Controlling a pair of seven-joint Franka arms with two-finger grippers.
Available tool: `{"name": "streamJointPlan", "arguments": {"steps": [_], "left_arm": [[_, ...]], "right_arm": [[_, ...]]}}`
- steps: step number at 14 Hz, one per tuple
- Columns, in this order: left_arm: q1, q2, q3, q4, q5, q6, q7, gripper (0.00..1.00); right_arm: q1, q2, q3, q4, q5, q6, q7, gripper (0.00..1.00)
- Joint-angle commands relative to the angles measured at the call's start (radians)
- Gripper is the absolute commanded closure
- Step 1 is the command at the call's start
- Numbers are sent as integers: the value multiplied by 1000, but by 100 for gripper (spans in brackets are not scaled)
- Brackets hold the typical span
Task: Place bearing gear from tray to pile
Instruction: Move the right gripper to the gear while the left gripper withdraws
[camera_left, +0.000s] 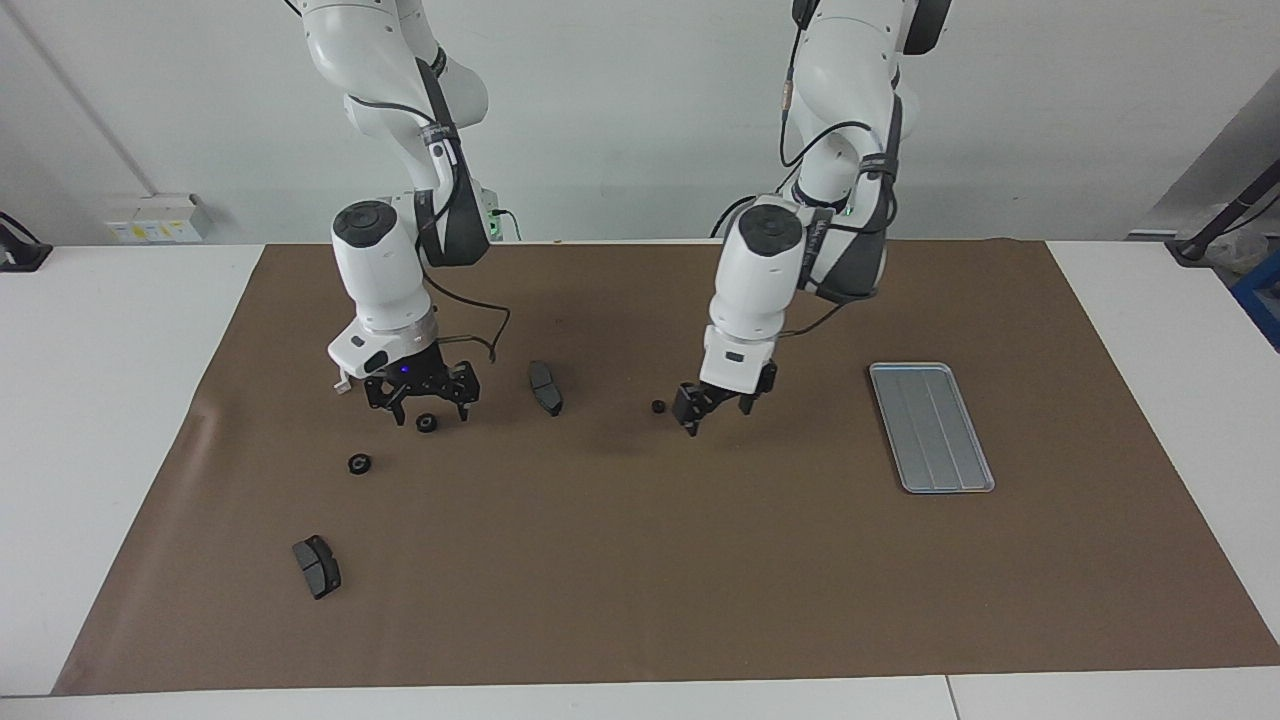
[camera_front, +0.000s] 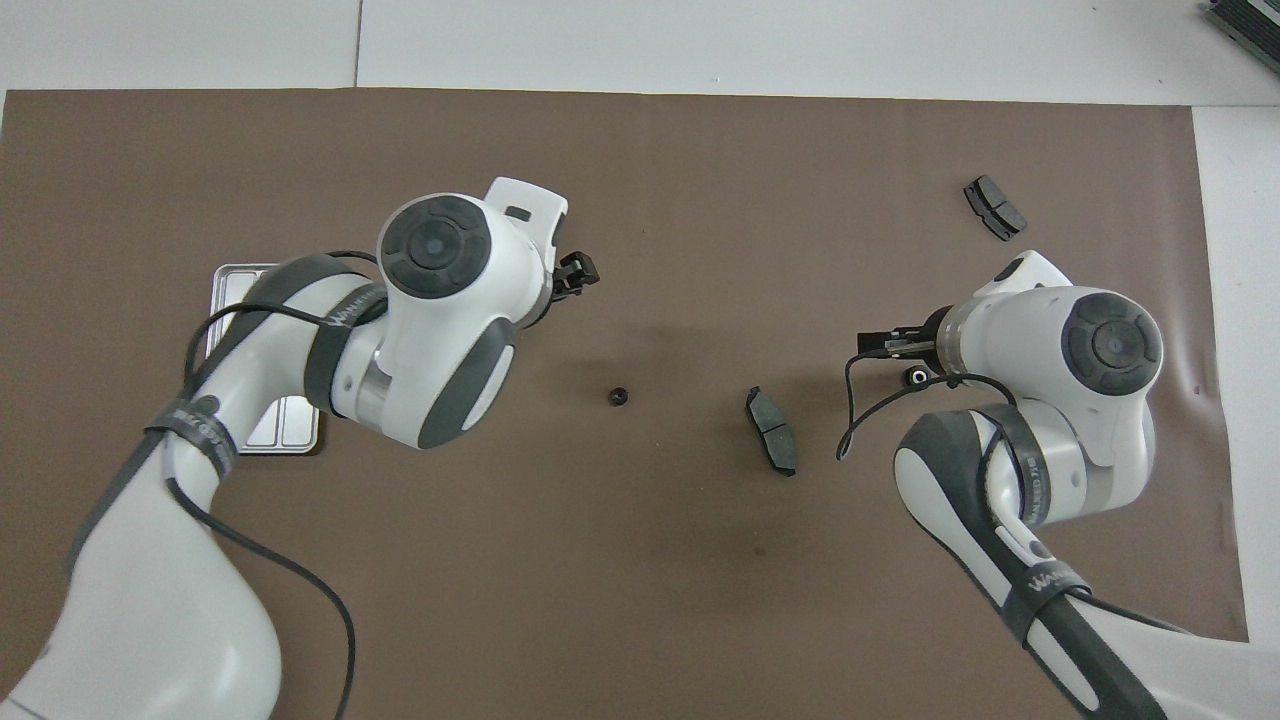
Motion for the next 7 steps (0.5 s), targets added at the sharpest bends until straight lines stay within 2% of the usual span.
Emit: {"name": "streamJointPlan", "arguments": {"steps": [1,3,5,7], "left_arm": [[137,-81,-12,-11,7,-93,166,0],[226,-97,-9,-17,5,-139,333,0],[307,-106,-9,-17,4,-182,511,0],[373,-121,-9,-9,5,-226,651,0]], "right_arm": [[107,25,5,150,20,-138,169,0],[210,60,5,232,6,-186,284,0],[315,154,3,333,-12,-192,445,0],[361,229,5,420,-35,-193,509,0]]}}
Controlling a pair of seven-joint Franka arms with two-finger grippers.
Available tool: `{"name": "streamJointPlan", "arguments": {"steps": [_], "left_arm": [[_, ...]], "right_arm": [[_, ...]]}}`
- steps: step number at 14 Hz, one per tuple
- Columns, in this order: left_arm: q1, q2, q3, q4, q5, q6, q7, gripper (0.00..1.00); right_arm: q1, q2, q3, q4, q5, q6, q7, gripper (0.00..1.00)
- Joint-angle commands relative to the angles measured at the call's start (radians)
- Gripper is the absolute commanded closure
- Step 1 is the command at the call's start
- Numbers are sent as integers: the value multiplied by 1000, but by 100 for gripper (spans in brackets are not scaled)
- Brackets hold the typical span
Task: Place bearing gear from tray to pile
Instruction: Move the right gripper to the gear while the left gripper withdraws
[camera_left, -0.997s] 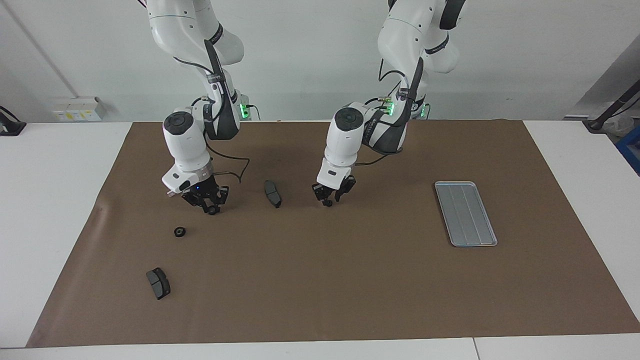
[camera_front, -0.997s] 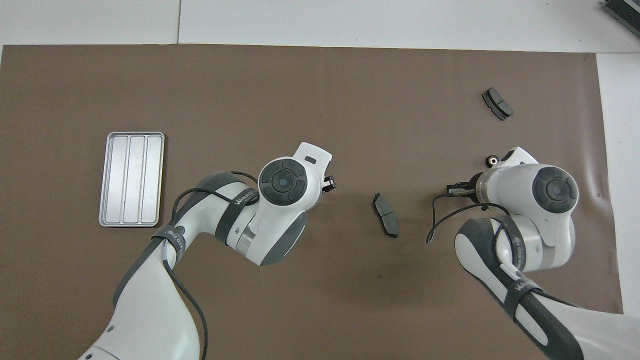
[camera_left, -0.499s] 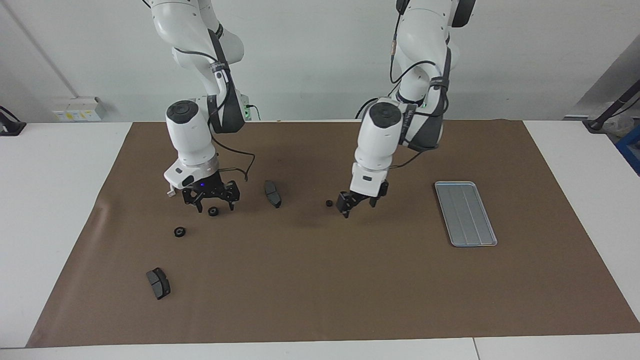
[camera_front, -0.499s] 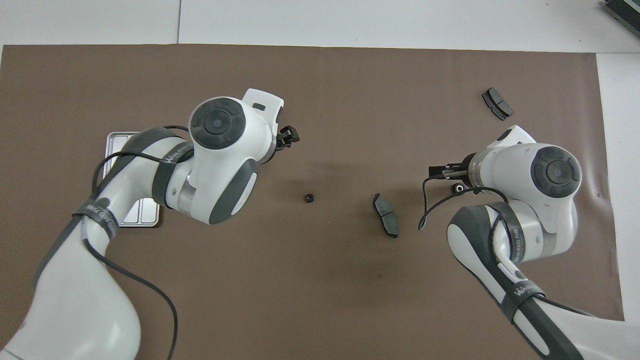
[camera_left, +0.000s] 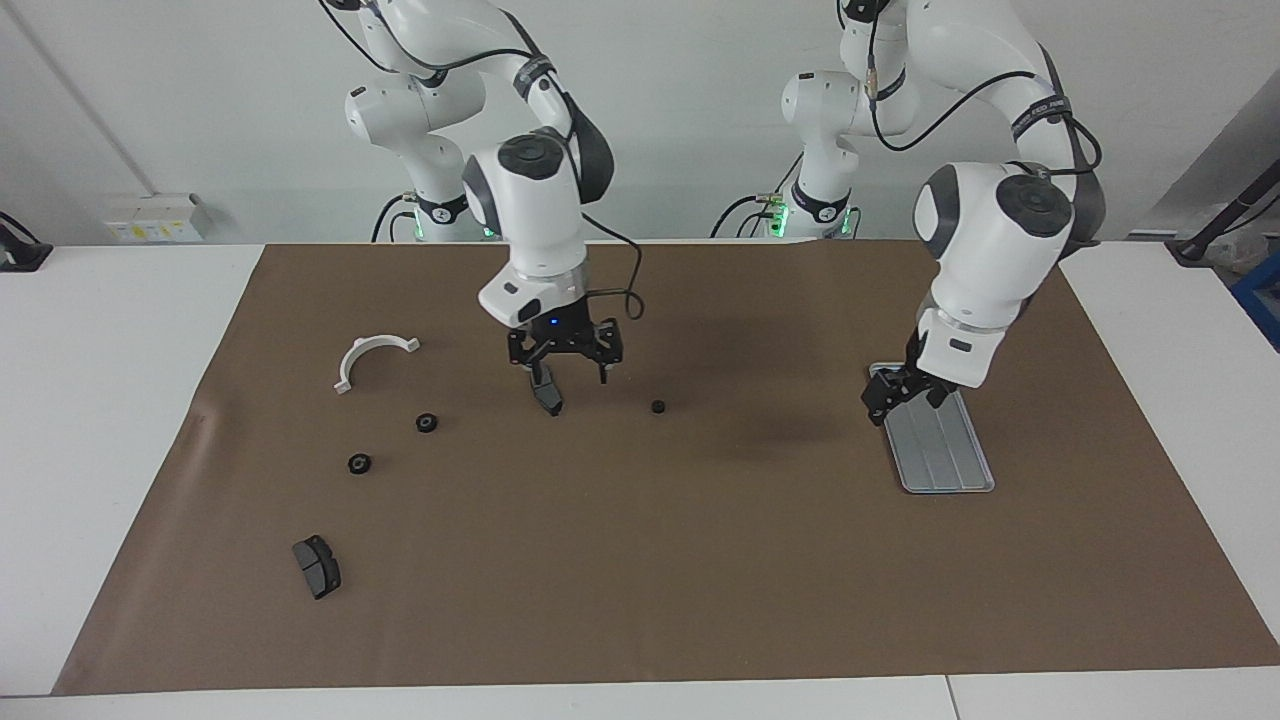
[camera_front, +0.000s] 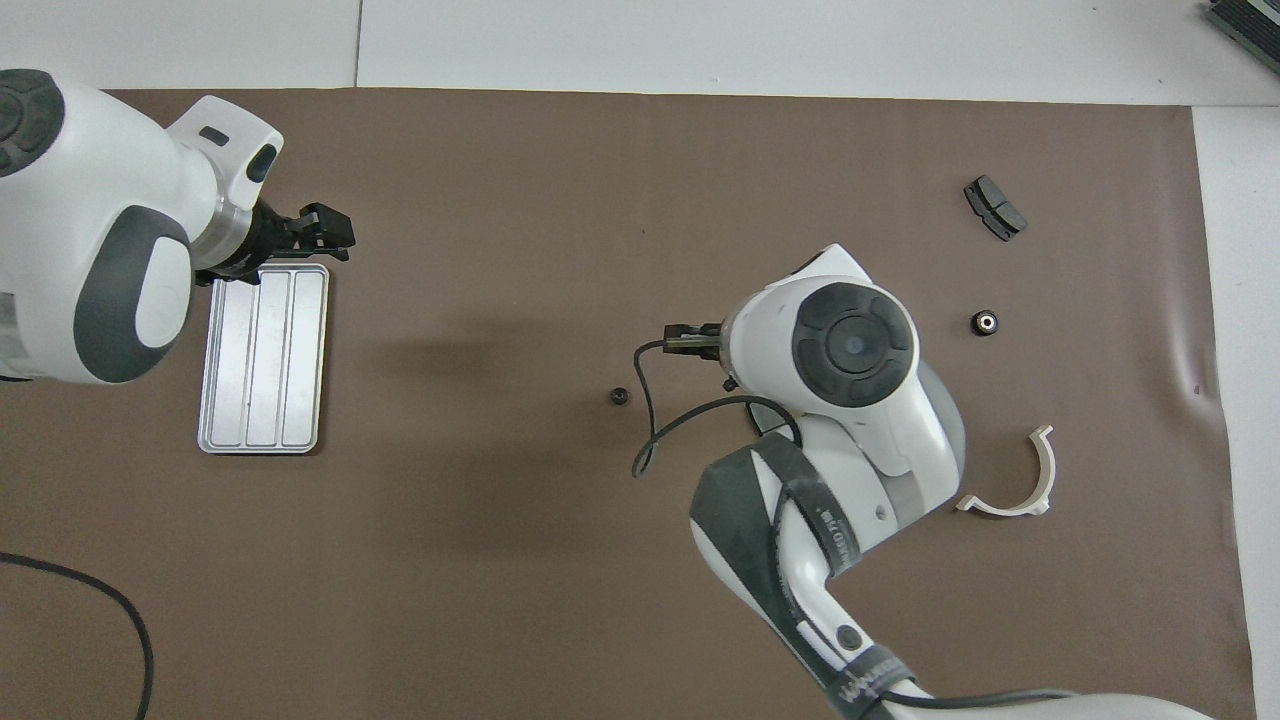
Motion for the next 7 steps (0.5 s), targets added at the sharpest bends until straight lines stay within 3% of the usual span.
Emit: {"name": "streamJointPlan", "arguments": {"steps": [1,3,7], "left_arm": [[72,-38,-10,-5,5,-78,155,0],[83,-54,-9,42,15,-161,184,0],[83,-51,-7,246,21,-447,183,0]], "right_arm": [[51,156,-3,156,-21,-7,69,0],[117,258,-6,216,-48,1,122,0],[114,280,-3,181,-104,40,125,0]]}}
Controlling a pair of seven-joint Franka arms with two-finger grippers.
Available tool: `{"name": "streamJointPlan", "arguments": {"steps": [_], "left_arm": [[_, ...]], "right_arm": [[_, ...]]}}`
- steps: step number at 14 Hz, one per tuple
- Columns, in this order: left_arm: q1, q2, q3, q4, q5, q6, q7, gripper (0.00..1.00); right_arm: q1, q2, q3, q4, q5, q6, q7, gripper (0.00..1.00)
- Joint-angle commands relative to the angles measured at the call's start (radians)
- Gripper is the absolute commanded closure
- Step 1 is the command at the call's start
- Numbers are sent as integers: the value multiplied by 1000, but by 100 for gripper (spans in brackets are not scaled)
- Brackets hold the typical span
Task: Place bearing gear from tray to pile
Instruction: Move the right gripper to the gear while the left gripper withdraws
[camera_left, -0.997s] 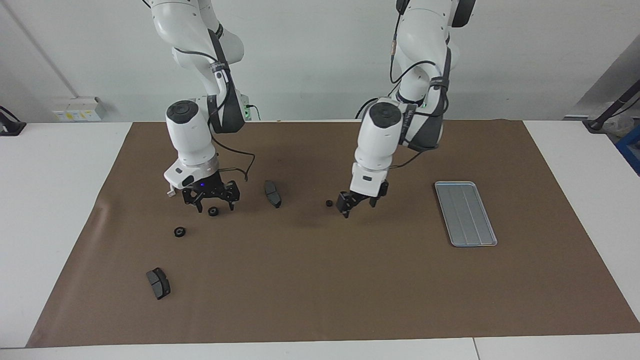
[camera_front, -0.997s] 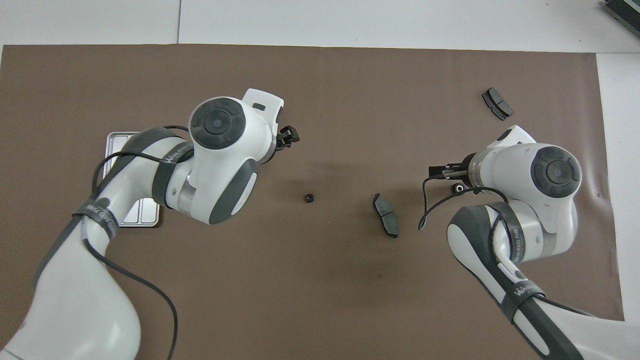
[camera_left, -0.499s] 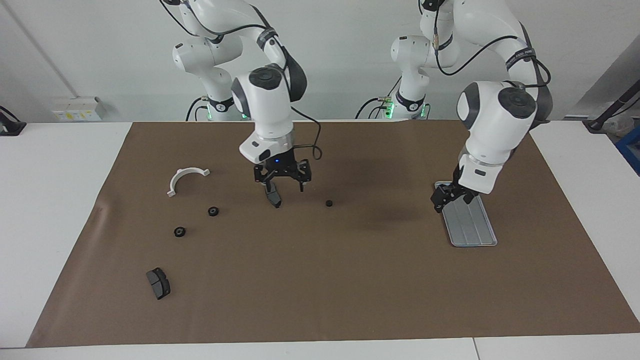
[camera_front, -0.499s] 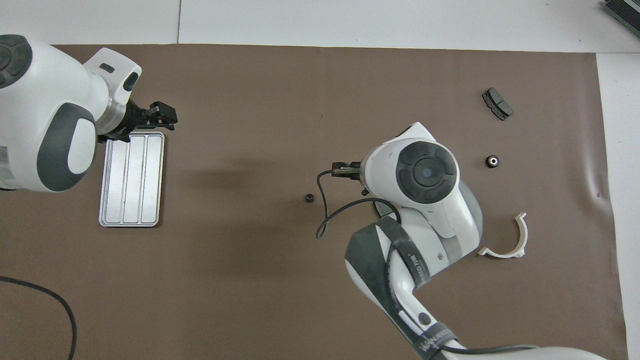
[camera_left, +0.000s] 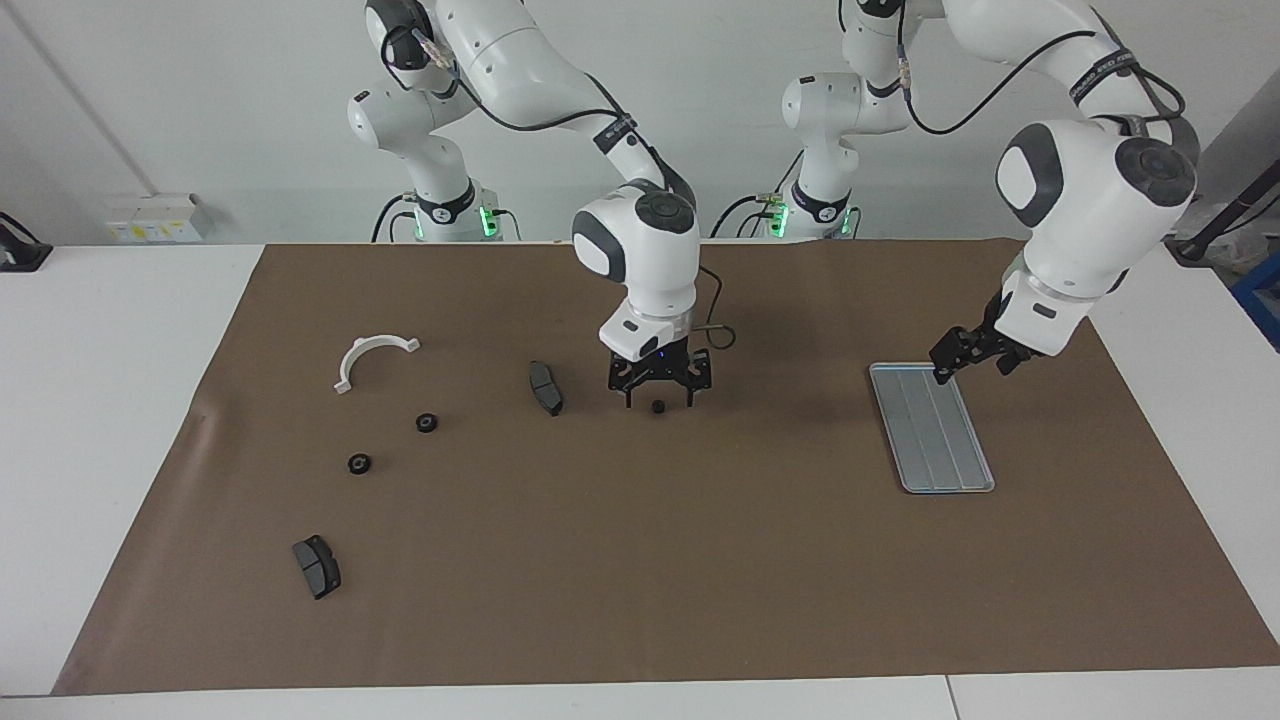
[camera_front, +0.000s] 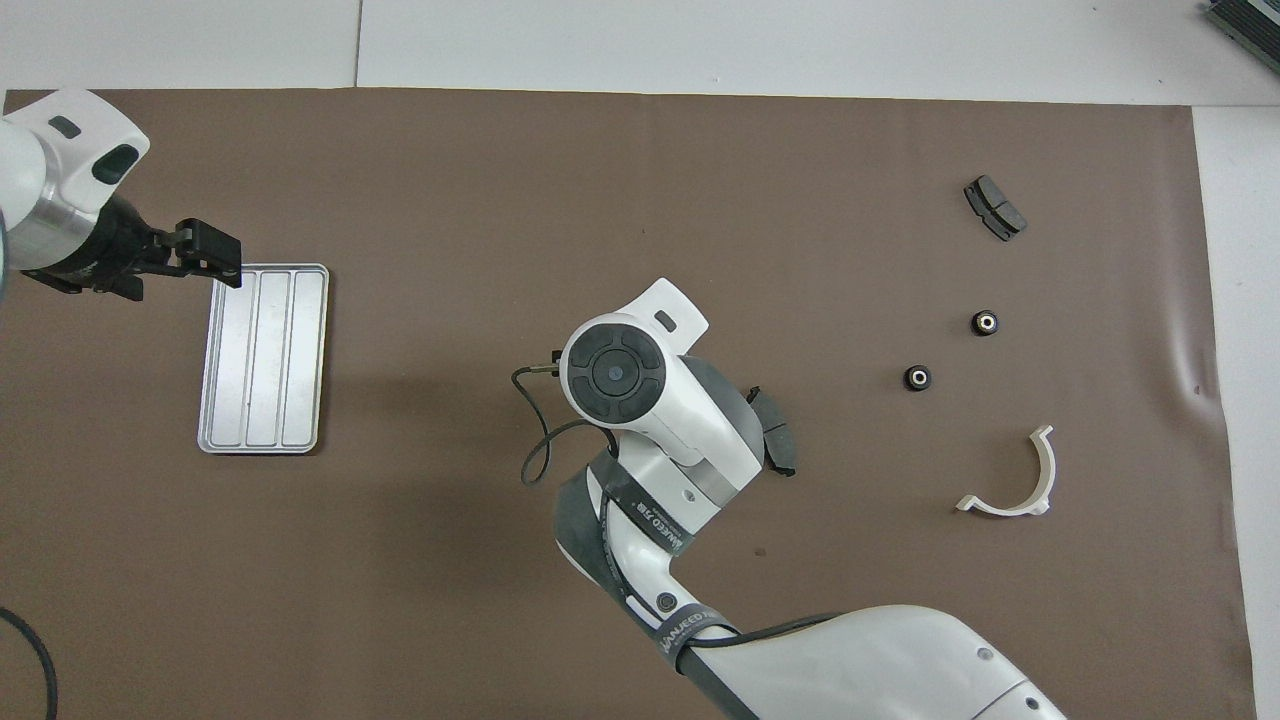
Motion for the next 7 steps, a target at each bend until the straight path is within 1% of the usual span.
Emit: {"name": "streamJointPlan", "arguments": {"steps": [1,3,4,5,6,7], "left_arm": [[-4,6,0,129,32,-186,7,0],[-15,0,-8,170,92,-286,9,0],[-17,-4,-10,198,95,-326,9,0],[-17,-4,-10,212,94,-343,9,0],[-17,-8,-14,211,92,-333,9,0],[-17,-29,-16,204,86,-295,12,0]], "right_arm": [[-4,9,0,-21,-19,18,7,2],[-2,0,1,-79,-18,55,1,9],[-1,-3,3,-84,-10,52,2,12],[1,-6,12,-90,-7,47,4,14],[1,-7,21,-105,-7,55,5,17],[1,-4,23,-108,-7,60,8,19]]}}
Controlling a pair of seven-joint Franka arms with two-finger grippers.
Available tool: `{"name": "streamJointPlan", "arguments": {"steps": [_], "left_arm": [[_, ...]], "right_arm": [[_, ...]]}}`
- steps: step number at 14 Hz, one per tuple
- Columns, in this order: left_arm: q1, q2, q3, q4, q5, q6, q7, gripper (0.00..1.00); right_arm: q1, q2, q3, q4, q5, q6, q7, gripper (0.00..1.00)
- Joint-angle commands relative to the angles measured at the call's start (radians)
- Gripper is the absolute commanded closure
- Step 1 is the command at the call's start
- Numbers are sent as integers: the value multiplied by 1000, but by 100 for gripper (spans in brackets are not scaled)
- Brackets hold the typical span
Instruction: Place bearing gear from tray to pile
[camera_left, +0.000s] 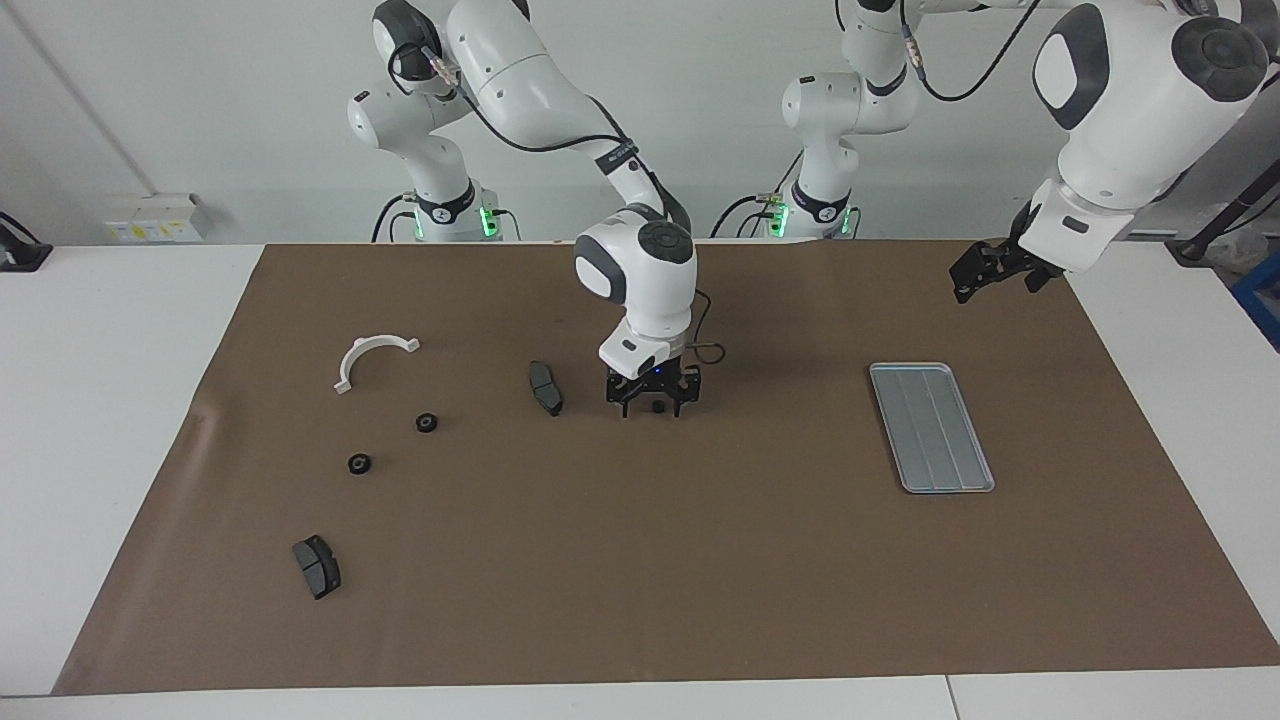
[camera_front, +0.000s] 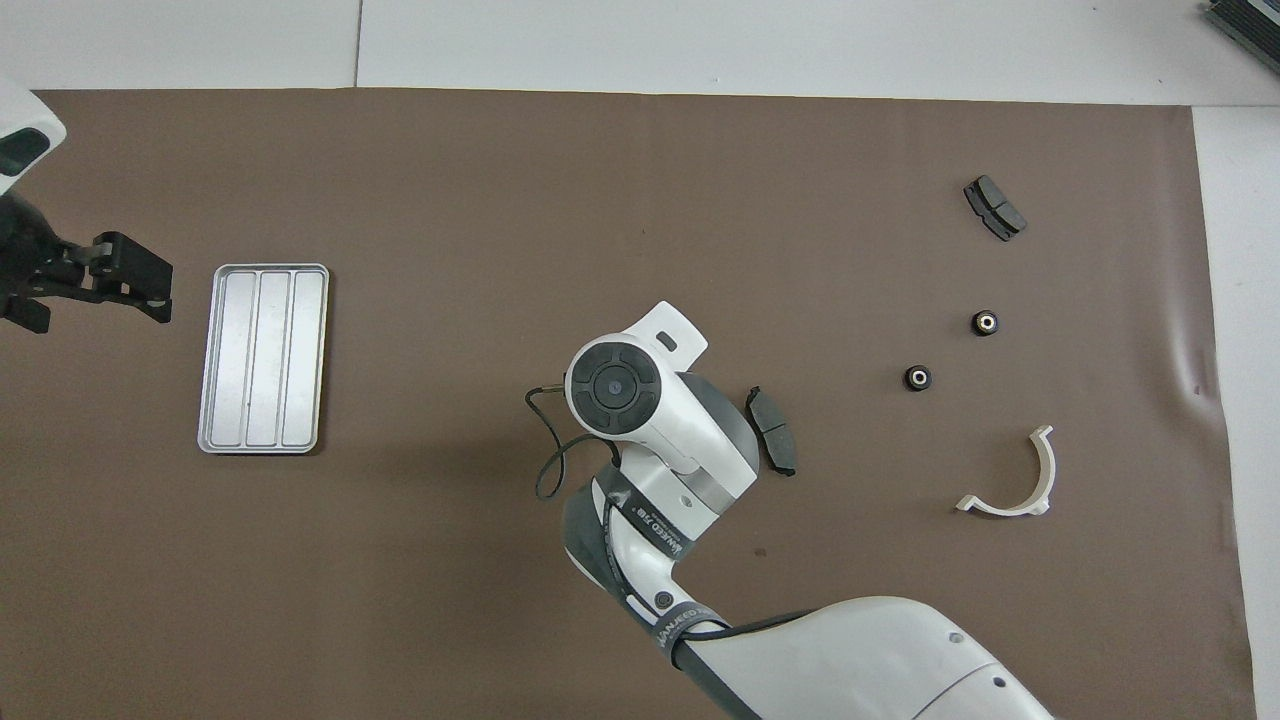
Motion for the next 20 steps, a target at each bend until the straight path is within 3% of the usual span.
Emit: {"name": "streamJointPlan", "arguments": {"steps": [1,4,7,12,16,17,18,19,20], "left_arm": [[-7,-33,-1,-12,7,73,19,0],[10,-51,2,-74,-67,170,37,0],[13,-68,4,-139,-67,248,81,0],[12,-77,10,-152,-62,239,81,0],[2,-60,5,-86,-53,121,79,0],[2,-59,1,-68,-53,94,79,0],[-2,-48,1,-55,-53,80,79,0],[-4,-44,-1,-54,-53,70,79,0],[-2,-44,-3,-54,-53,76,79,0]], "right_arm": [[-4,-16,14,-43,-5,34,9,21],[-4,-18,16,-43,-5,34,9,33],[-4,-18,22,-43,-5,34,9,48],[-4,-18,28,-43,-2,34,10,51],[-4,-19,33,-48,-2,31,7,51],[-6,-19,34,-48,-2,31,7,56],[-4,-19,34,-48,-2,31,6,68],[-4,-19,34,-48,-2,31,6,90],[-4,-19,34,-48,-2,31,10,100]]}}
